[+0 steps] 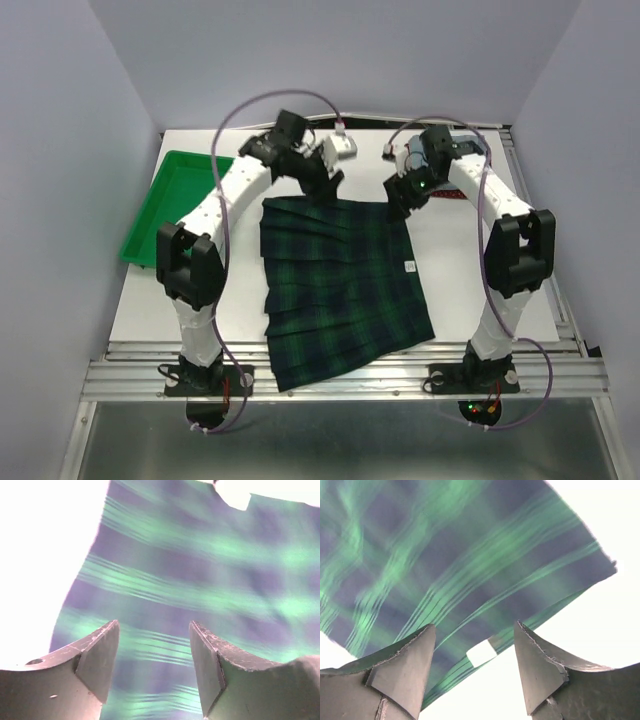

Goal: Fold and stack the skirts
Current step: Flatten the skirt out

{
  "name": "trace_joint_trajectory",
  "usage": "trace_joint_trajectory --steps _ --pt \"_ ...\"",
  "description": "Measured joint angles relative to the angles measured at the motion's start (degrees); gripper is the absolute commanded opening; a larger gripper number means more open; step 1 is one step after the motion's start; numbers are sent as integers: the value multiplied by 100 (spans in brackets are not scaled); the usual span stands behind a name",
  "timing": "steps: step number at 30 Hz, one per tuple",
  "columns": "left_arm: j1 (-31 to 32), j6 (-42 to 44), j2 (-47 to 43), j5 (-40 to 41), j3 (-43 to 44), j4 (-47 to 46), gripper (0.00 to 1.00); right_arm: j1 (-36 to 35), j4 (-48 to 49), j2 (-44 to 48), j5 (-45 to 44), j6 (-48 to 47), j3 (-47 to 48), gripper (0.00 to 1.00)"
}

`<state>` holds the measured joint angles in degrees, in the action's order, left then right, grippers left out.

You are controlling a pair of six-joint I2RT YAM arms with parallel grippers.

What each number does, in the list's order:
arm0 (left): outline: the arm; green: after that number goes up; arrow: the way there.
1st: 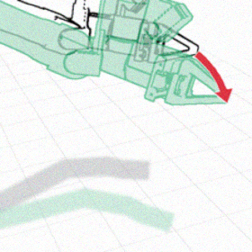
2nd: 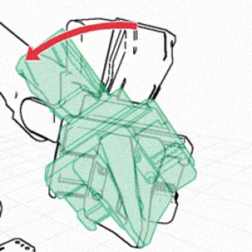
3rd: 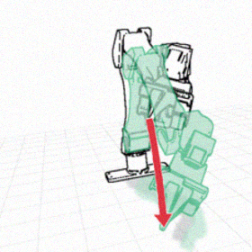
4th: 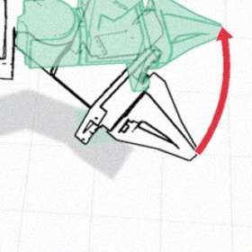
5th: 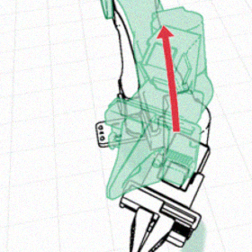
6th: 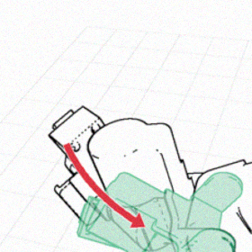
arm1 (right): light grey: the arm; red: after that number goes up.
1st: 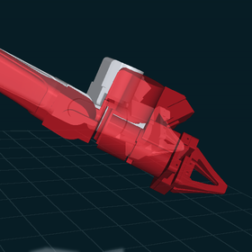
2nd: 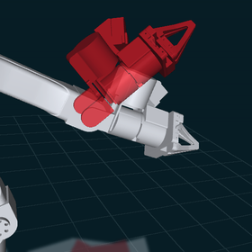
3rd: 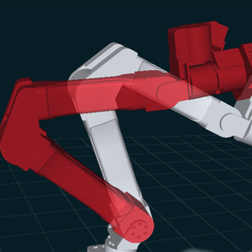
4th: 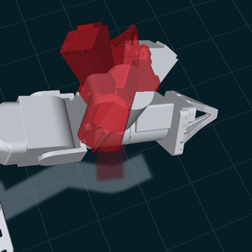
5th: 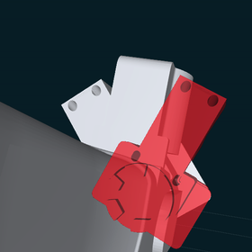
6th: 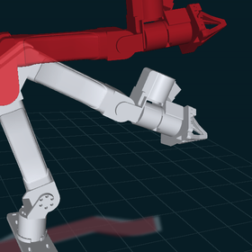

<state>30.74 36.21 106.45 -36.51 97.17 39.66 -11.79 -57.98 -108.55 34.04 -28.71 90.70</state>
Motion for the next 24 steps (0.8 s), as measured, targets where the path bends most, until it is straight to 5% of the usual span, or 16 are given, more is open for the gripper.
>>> trace_joint_trajectory --steps 3,10,18,24 --pt "-623 -2 328 -42 1355 -157 71 31 125 -356 -92 2 1320 70" --pt "-1554 24 1668 83 2885 -245 72 48 693 -1814 -520 4 2977 79" --pt "-1735 577 2883 50 2610 114 76 48 828 -2876 -643 -389 3123 84" --pt "-1733 949 3049 48 2424 308 75 48 874 -2874 -570 -857 2780 65"
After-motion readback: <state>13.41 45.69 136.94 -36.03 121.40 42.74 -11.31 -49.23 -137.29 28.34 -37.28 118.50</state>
